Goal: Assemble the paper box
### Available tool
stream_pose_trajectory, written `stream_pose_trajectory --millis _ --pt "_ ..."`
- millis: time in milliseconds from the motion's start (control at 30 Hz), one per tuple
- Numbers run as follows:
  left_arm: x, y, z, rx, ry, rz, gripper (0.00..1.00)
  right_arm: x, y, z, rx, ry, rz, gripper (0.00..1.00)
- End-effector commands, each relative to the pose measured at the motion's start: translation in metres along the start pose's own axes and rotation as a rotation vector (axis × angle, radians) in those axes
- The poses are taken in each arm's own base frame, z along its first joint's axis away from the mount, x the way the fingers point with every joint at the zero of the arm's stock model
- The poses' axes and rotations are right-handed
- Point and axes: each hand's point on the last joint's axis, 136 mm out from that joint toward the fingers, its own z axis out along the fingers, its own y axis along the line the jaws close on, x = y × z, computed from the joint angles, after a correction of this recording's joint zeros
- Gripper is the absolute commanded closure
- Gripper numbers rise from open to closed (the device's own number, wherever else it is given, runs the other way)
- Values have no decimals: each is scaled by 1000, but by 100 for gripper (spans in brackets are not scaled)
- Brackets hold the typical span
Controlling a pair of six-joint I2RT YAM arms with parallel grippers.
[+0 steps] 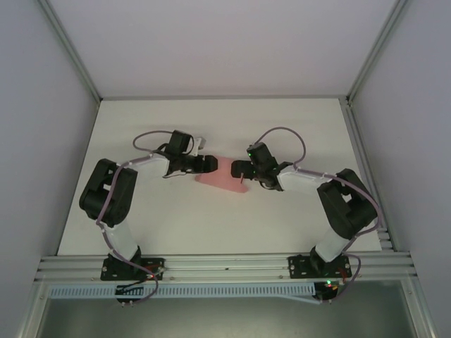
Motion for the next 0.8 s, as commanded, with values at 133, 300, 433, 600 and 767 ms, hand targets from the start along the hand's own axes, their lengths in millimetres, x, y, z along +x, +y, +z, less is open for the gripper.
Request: stream_pose_trajectory --millis 133,300,433,600,767 --pt "-7 3 7 -17 22 44 33 -27 -16 -44 74 -162 107 0" --pt "5 10 9 -21 34 28 49 -19 -26 -60 26 -233 252 0" --pt "16 11 8 9 24 8 56 -15 -24 -71 -60 -279 322 0" --pt "22 11 5 126 1 -69 73 -8 -16 -72 -130 -260 376 0" --pt "22 16 -2 175 -35 -121 82 5 0 -58 -223 -174 414 0"
